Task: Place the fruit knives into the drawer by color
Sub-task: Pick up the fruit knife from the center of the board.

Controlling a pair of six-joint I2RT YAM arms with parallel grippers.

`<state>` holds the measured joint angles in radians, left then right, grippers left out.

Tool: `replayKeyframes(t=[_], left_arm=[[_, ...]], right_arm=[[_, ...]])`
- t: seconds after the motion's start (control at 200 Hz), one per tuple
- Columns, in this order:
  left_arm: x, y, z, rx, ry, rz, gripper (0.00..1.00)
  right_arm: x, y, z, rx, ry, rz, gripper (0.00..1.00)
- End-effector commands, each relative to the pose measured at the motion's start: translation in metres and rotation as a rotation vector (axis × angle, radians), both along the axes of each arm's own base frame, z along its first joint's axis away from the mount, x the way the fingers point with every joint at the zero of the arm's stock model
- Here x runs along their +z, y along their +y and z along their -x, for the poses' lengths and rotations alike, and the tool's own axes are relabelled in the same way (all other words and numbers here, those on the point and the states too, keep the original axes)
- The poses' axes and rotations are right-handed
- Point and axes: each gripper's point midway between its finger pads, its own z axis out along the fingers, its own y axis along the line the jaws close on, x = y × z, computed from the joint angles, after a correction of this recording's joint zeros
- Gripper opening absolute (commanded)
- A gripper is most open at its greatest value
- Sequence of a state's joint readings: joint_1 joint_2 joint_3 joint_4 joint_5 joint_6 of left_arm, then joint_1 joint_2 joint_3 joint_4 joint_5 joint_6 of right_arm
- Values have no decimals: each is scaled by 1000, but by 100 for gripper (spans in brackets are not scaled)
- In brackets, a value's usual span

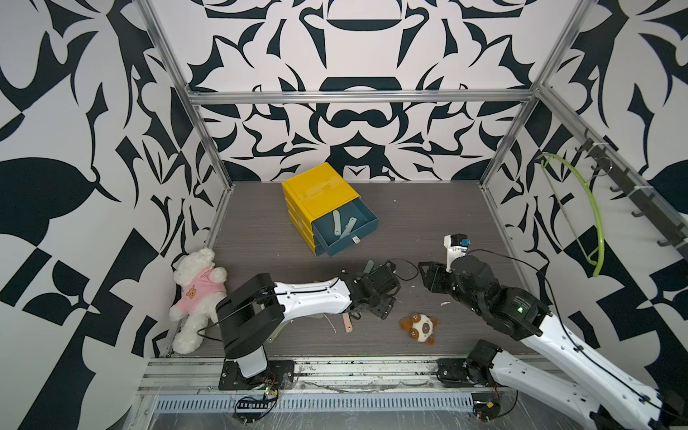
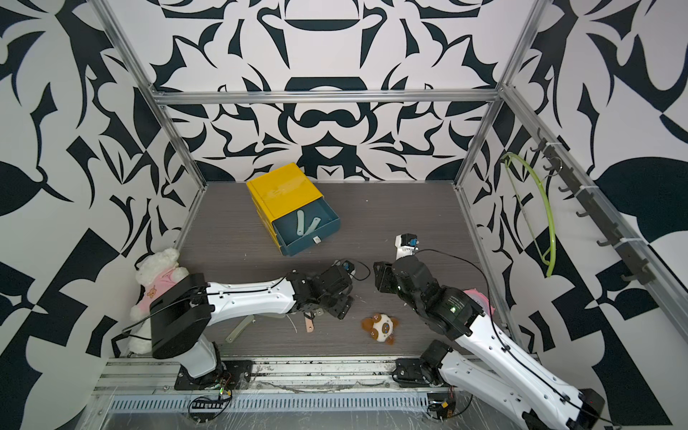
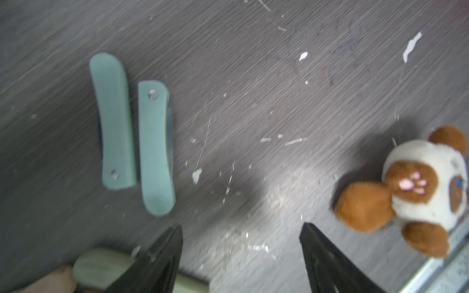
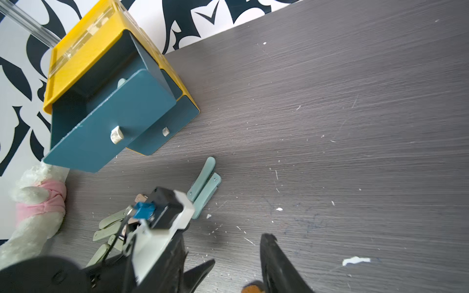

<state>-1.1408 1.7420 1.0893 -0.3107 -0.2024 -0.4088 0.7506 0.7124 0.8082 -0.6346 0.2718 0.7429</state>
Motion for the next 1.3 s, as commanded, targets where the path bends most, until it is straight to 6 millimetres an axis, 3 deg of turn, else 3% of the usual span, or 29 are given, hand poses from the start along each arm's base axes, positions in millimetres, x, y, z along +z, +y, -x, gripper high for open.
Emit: replayKeyframes(t=[0.0,0.275,0.59,0.945,1.295], left_arm=[[-4,1,-16,24,-6,-33,72],[-11,14,-25,126,-16,-83,69],[-28,39,-26,253,7,-128,63],[-48,38,-24,297,71,-128,65],[-60,30,-27,264,86,-150,57]], right_arm=[[4,-12,2,-39,-26,7,50],[6,-28,12,-60,-51,22,51],[6,-32,16,-59,-62,15,51],[19,-40,22,-70,-99,-14,51],[24,-49,27,-84,-116,-18,51]])
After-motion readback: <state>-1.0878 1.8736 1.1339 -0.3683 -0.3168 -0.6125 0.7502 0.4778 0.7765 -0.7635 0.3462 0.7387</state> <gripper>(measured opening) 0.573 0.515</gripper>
